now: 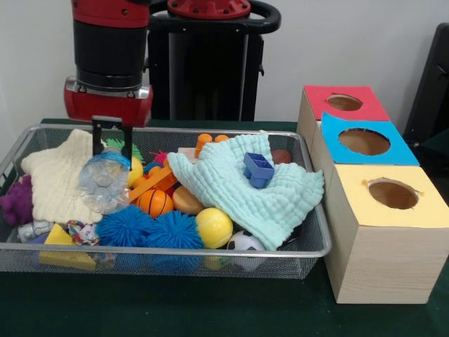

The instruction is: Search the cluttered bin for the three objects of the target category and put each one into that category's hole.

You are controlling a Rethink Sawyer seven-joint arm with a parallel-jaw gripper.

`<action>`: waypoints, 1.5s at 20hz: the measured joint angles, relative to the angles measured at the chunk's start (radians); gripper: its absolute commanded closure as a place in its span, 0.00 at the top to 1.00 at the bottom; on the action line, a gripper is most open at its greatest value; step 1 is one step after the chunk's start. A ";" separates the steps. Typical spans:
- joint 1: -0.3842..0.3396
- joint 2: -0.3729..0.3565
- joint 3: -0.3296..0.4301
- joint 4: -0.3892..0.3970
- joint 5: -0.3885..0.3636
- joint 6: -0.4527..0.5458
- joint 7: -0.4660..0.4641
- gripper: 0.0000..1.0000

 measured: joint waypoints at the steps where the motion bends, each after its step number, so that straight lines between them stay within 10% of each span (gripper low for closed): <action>1: 0.010 -0.001 -0.004 -0.005 0.007 0.015 0.000 0.00; 18: 0.260 -0.019 -0.239 -0.146 0.211 0.175 0.279 0.00; 30: 0.279 -0.019 -0.288 -0.211 0.311 0.267 0.427 0.00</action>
